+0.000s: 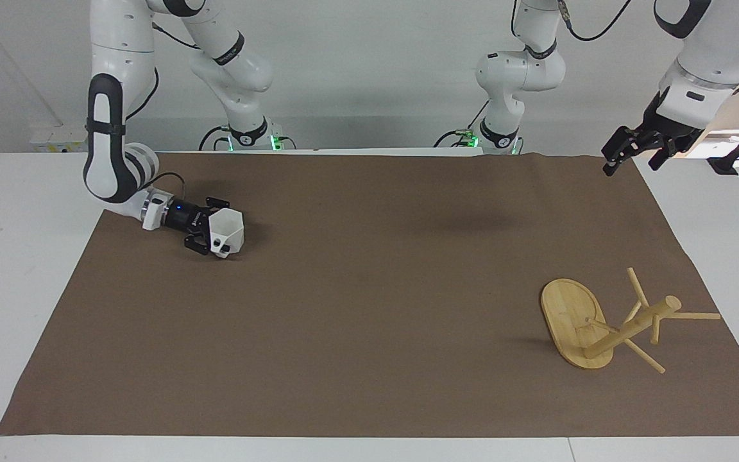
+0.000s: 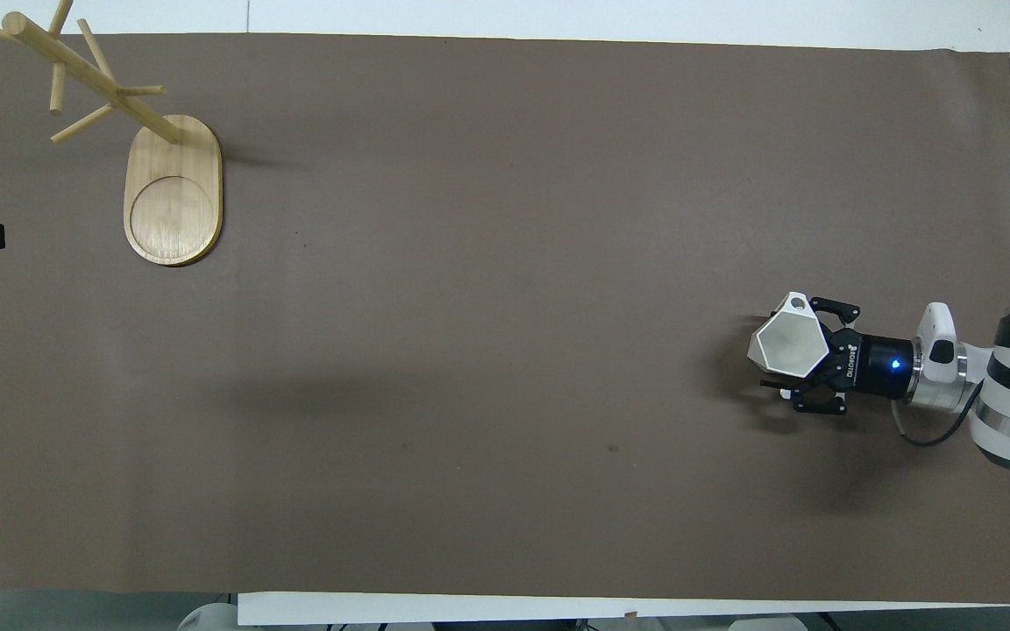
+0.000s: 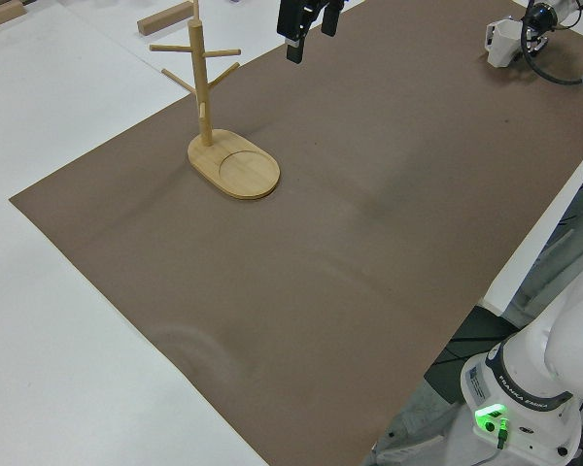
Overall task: Hang cup on rack
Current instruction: 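Close the right gripper on the white cup and lift it, then carry the cup toward the center while the left gripper reaches it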
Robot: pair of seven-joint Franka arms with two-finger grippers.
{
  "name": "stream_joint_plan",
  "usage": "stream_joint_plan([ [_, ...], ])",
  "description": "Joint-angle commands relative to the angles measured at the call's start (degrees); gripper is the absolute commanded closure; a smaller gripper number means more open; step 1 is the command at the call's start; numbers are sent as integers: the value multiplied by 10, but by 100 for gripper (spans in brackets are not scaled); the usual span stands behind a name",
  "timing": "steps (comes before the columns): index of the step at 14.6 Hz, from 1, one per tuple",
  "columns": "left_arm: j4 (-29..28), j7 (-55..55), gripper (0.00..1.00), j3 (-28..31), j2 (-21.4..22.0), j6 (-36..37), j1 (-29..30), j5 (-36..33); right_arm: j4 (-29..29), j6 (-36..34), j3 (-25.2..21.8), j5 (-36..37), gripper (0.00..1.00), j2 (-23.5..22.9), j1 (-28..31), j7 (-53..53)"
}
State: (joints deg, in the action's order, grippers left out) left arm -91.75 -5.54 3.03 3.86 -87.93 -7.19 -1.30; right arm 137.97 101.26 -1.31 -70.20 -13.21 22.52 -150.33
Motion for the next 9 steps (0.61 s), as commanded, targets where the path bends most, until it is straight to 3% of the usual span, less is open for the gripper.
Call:
stream_joint_plan([
  [1, 1, -3, 0, -6, 2, 0, -7, -5, -11, -5, 1, -10, 49, 0, -19, -8],
  [2, 0, -5, 0, -9, 1, -11, -17, -5, -17, -7, 1, -10, 62, -1, -25, -1],
  [4, -4, -25, 0, -11, 2, -19, -61, -1, -37, -17, 2, -10, 76, 1, -55, 40],
  [7, -19, -134, 0, -13, -3, -76, -133, 2, -86, -2, 3, -12, 79, 35, -147, 146],
  [9, -22, -212, 0, -13, -17, -132, -176, 5, -114, 53, 3, -12, 79, 70, -205, 255],
])
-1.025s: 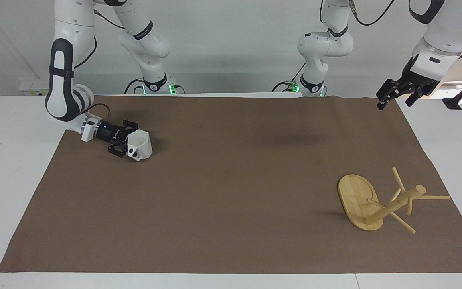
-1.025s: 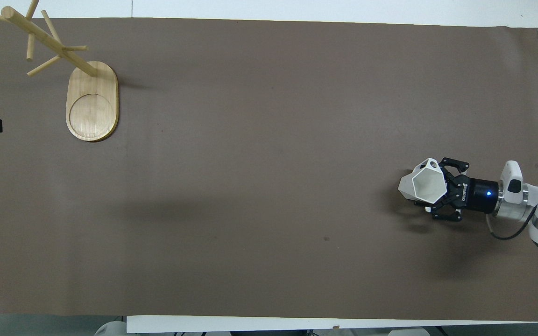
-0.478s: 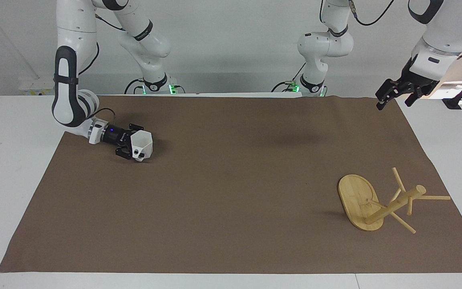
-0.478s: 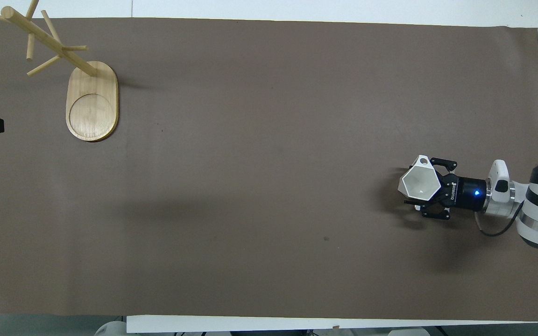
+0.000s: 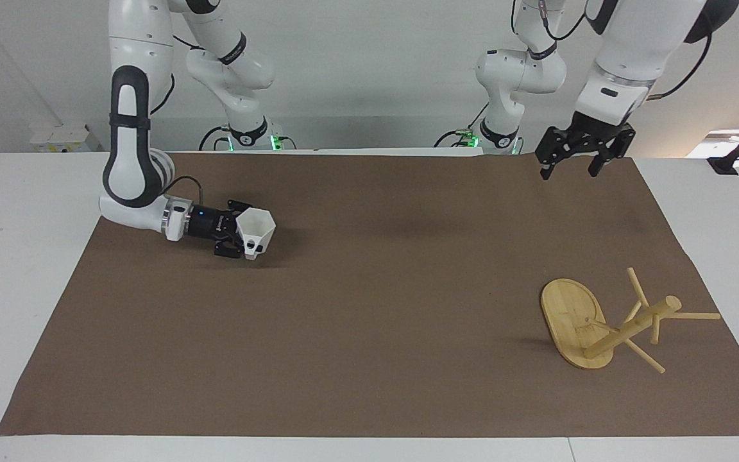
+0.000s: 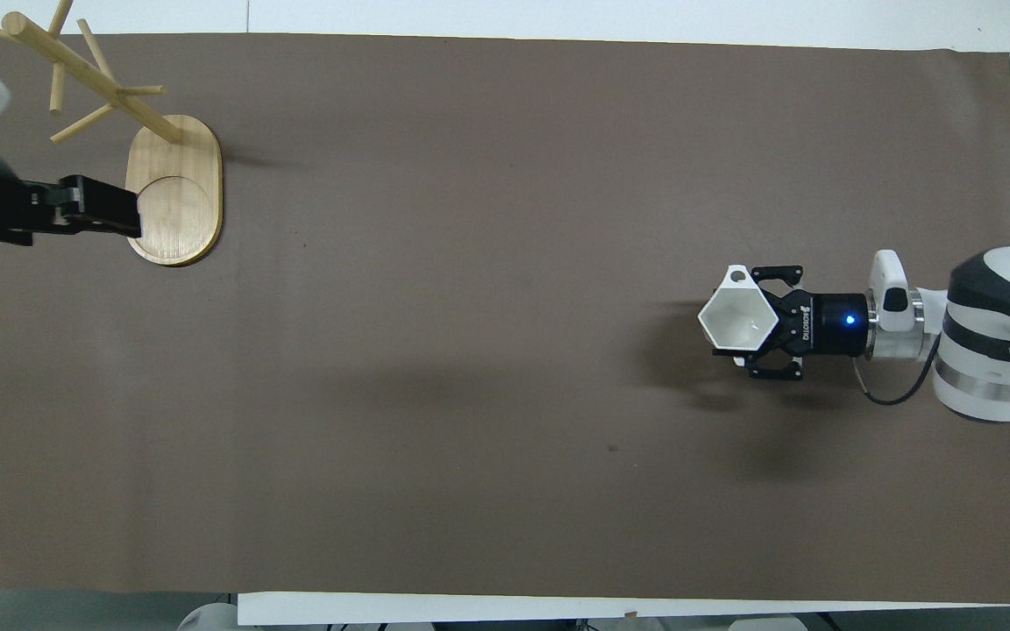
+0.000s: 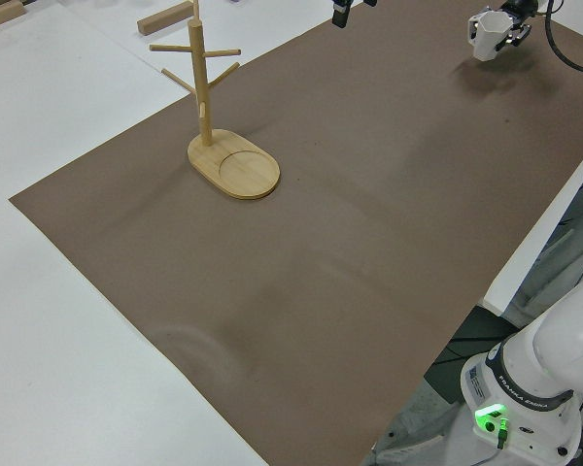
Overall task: Hang cup on rack
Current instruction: 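Carry the cup toward the center while the left gripper reaches it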
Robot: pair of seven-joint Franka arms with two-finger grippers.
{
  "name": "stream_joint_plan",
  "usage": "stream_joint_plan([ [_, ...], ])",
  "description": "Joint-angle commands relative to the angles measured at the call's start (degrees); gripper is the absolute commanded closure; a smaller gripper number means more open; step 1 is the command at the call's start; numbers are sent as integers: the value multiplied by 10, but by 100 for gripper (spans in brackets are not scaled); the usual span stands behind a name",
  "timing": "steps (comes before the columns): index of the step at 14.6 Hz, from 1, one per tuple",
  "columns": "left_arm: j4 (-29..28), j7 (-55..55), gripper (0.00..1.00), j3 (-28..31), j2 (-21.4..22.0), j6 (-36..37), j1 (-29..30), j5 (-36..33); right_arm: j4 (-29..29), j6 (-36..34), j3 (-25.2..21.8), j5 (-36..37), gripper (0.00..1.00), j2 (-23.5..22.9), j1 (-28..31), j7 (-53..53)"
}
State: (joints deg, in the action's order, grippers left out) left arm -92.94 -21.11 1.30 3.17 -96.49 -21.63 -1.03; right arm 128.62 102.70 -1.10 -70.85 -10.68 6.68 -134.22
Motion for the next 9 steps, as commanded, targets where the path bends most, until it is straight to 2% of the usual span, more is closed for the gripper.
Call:
stream_joint_plan([
  [1, -8, -74, 0, 5, -24, -67, -47, 11, -33, 60, 1, -5, 79, 57, -80, 144],
  [4, 19, -179, 0, 5, -68, -113, -110, 31, -47, 115, 1, -53, 79, 61, -146, 205],
  [9, 82, -285, 0, 5, -136, -119, -175, 96, -60, 232, 1, -142, 79, 54, -252, 228],
])
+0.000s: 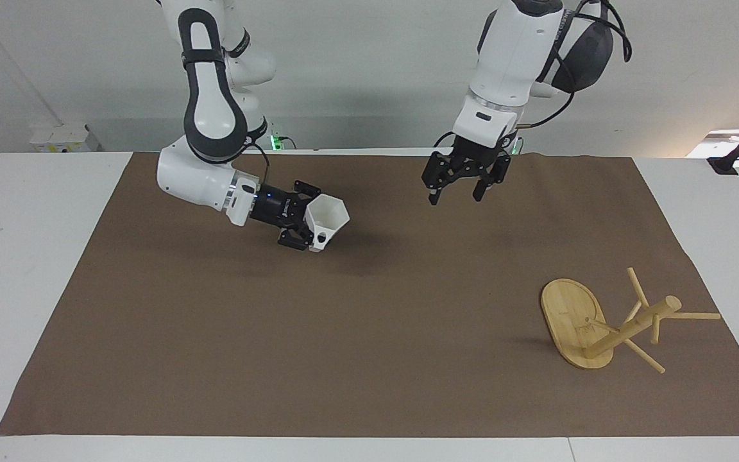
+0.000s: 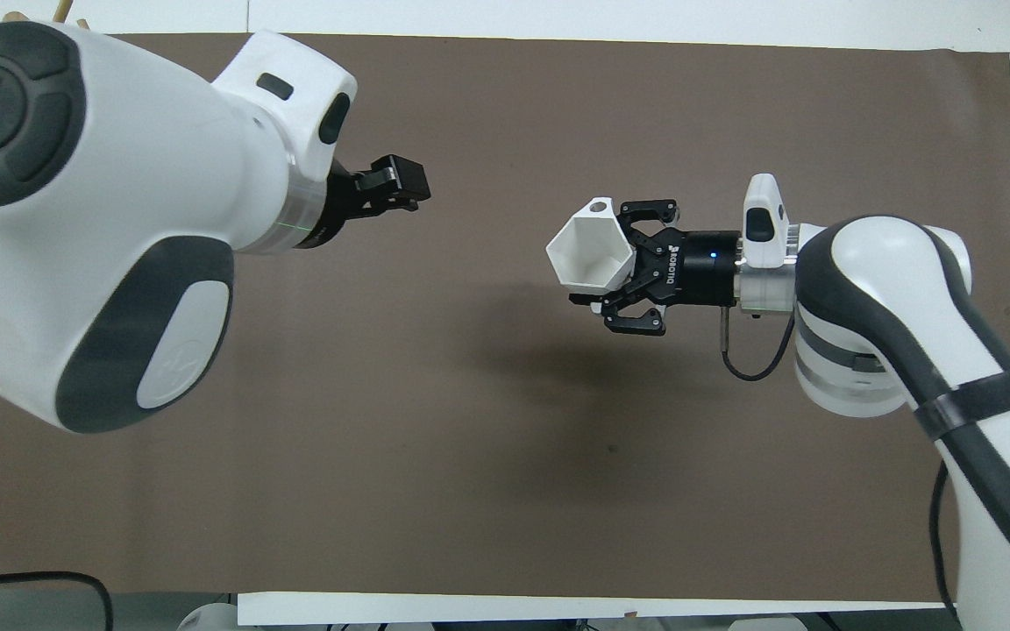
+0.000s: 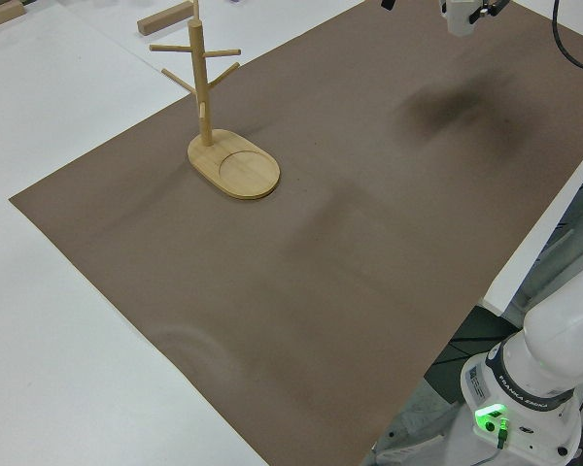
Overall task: Hang cup on rack
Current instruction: 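Carry the cup toward the center while the left gripper reaches it, then grasp the cup with the left gripper while the right gripper opens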
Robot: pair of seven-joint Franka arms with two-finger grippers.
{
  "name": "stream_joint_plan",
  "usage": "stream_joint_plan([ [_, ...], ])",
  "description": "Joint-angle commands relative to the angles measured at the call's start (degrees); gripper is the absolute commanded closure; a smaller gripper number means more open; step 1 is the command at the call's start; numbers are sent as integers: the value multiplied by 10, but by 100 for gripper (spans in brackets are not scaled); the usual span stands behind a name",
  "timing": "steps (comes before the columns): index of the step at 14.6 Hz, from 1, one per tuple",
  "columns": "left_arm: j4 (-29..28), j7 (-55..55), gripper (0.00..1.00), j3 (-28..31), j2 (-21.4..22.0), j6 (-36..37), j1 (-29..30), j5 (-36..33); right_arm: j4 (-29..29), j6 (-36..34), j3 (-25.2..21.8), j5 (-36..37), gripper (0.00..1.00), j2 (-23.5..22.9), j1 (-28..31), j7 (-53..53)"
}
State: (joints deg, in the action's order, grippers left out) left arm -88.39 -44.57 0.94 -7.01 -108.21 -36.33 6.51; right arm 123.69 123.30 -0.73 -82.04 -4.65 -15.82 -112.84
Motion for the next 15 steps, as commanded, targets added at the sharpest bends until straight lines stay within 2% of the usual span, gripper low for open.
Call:
stream_joint_plan([
  [1, 41, -67, 0, 7, -42, -10, -44, 29, -11, 35, -2, -35, 79, -6, -38, 14],
  [8, 10, -68, 0, 5, -49, -10, -57, 66, -26, 41, -2, -41, 79, -9, -48, 23],
  [11, -13, -65, 1, 5, -53, -36, -58, 90, -30, 40, -2, -41, 78, -9, -48, 26],
  [12, -15, -65, 4, 5, -59, -45, -59, 90, -31, 39, -2, -41, 78, -11, -47, 27],
  [13, -15, -68, 29, 5, -62, -49, -63, 91, -32, 39, -2, -41, 78, -11, -48, 27],
  [14, -17, -75, 92, 6, -62, -42, -71, 96, -32, 39, -2, -41, 78, -11, -48, 28],
  [15, -24, -76, 100, 7, -61, -54, -79, 95, -33, 41, -2, -41, 78, -9, -49, 33],
])
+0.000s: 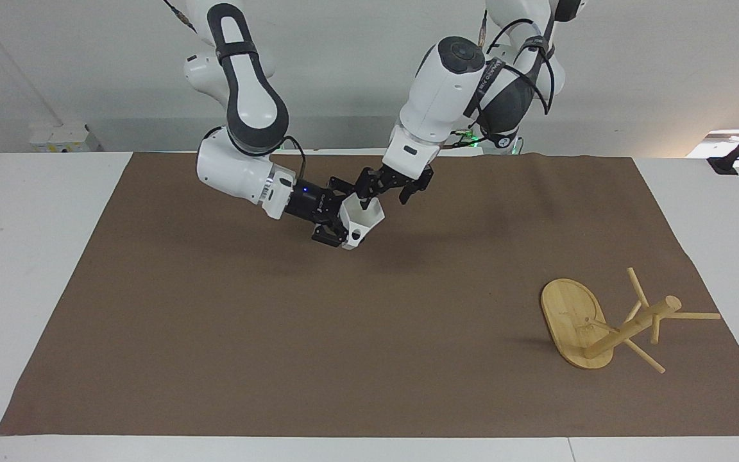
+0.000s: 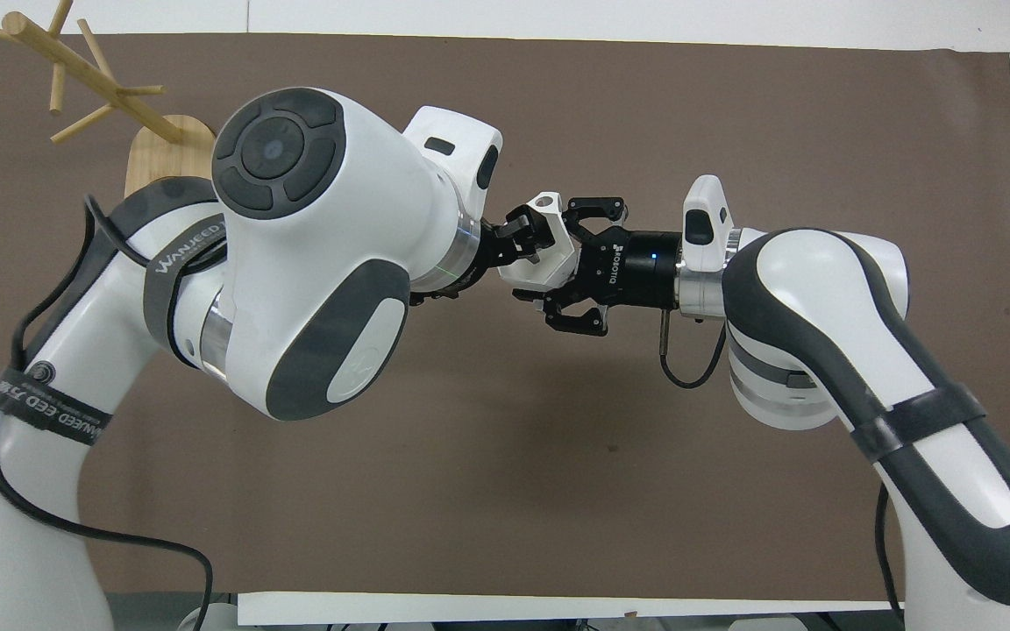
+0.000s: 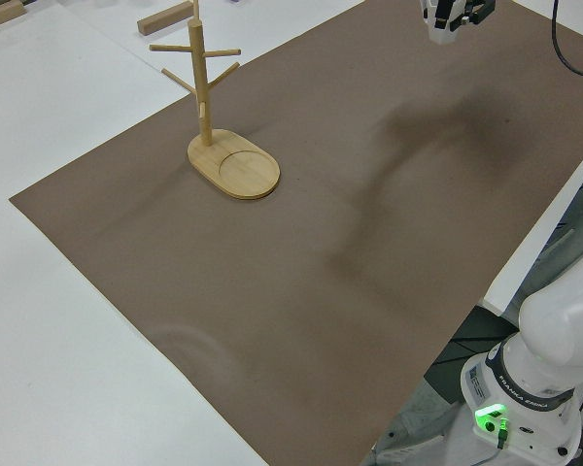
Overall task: Hang cup on rack
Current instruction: 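Grasp the cup with the left gripper while the right gripper opens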
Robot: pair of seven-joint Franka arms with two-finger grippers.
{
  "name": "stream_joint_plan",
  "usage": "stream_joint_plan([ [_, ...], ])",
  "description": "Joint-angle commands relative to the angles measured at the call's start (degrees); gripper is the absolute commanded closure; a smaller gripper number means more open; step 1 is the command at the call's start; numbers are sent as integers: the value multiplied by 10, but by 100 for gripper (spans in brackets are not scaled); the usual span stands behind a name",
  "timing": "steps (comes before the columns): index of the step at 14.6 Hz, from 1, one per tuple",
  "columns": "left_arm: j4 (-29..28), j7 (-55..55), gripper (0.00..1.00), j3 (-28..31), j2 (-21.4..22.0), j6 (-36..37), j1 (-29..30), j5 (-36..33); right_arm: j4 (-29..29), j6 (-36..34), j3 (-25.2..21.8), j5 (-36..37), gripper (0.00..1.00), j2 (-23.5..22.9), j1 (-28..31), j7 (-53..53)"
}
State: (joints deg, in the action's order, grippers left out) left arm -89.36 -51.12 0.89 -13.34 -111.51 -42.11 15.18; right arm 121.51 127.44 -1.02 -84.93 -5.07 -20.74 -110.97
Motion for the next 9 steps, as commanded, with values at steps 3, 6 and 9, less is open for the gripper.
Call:
stream_joint_plan([
  [3, -17, 1, 100, 6, 2, -46, -18, 5, -14, 0, 1, -11, 77, 3, 0, 45],
  [6, -17, 2, 100, 7, 1, -50, -17, 3, -18, 1, 1, -11, 77, 3, -1, 51],
  [9, -17, 14, 100, 9, 2, -48, -15, -4, -18, 0, 1, -11, 62, 3, -1, 52],
])
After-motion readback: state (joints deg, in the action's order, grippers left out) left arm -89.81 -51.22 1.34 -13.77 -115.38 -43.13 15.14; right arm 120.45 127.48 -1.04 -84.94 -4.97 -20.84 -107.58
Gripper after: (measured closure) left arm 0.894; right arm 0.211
